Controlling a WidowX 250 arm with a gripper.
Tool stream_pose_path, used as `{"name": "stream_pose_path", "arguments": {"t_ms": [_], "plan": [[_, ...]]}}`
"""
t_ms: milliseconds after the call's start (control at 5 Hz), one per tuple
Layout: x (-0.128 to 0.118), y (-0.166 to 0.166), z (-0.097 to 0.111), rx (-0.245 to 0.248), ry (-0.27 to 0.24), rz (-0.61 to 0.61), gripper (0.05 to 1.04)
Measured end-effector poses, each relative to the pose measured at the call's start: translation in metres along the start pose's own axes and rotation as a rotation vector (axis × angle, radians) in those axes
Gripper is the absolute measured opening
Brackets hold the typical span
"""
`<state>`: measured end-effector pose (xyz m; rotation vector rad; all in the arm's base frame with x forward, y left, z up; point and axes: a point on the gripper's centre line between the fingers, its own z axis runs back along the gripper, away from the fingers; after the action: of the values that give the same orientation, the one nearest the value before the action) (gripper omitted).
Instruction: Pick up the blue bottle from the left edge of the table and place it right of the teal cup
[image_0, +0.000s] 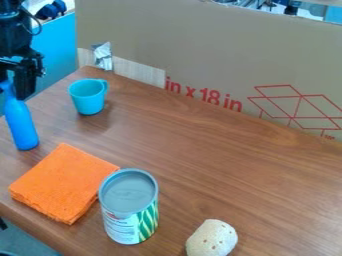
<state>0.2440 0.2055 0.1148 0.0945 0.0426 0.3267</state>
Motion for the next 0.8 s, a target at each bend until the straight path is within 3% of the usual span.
{"name": "stream_pose_path", "arguments": {"t_ms": [200,600,800], "plan": [[0.001,-0.001,0.0,-0.008,-0.007,-0.004,0.375],[0.002,-0.01,0.001,-0.019,-0.003,-0.024,0.336],[0.012,-0.048,0.024,0.005,-0.106,-0.148,0.336]]}}
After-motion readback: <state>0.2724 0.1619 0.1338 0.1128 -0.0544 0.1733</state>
